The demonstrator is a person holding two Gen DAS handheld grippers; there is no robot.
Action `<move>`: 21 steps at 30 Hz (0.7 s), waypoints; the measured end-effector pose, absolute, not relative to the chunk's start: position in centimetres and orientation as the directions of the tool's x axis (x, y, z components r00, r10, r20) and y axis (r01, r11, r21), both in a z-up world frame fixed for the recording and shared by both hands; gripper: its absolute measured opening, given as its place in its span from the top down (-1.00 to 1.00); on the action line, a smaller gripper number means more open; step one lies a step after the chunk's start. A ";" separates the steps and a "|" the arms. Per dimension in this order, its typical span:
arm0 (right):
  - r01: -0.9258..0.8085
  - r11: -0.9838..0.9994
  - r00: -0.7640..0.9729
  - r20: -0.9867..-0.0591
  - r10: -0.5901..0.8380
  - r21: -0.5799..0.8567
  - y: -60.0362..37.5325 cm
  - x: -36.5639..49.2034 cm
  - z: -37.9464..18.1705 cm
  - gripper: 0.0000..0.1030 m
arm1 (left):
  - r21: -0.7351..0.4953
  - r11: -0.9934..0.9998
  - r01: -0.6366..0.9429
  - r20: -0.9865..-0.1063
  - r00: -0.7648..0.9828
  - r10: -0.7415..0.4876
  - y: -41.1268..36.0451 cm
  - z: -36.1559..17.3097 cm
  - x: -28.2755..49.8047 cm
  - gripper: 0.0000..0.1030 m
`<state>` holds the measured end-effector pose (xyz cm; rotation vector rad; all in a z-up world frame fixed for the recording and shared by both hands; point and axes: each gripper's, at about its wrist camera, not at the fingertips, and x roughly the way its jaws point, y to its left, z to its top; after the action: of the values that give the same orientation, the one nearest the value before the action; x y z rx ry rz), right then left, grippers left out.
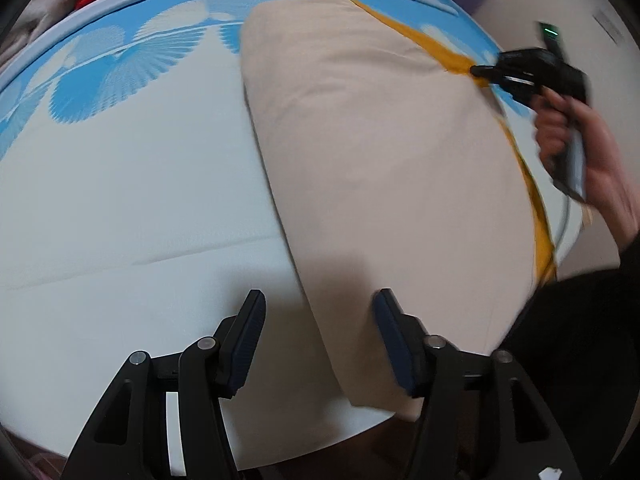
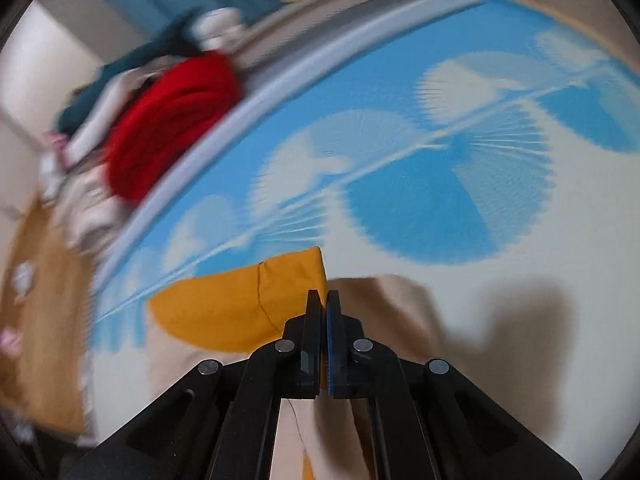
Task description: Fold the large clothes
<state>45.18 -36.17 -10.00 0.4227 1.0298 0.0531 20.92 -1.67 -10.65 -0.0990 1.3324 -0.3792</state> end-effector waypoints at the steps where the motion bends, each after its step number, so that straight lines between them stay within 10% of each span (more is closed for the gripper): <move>1: 0.181 0.930 0.497 -0.846 0.195 0.321 -36.3 45.3 -10.8 0.97 | -0.268 0.936 0.230 -0.933 0.180 -0.312 -2.1 -10.8 20.7 -0.07; 8: 0.092 0.982 0.523 -0.847 0.092 0.164 -34.9 42.2 -8.8 0.75 | -0.229 0.948 0.222 -0.941 0.196 -0.274 -1.9 -10.7 19.9 0.06; 14: -0.347 0.918 0.408 -0.849 0.334 0.194 -31.3 33.5 -7.3 0.56 | -0.218 0.946 0.240 -0.940 0.210 -0.270 -2.5 -10.2 19.0 0.06; 21: -0.471 0.882 0.253 -0.962 0.098 -0.034 -30.1 28.3 -12.9 0.35 | -0.190 0.943 0.273 -0.944 0.214 -0.252 -3.6 -10.1 18.3 0.06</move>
<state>28.25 -30.12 -12.89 -0.3458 1.2619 0.3974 18.30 -3.61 -10.05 0.0182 1.3050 -0.3641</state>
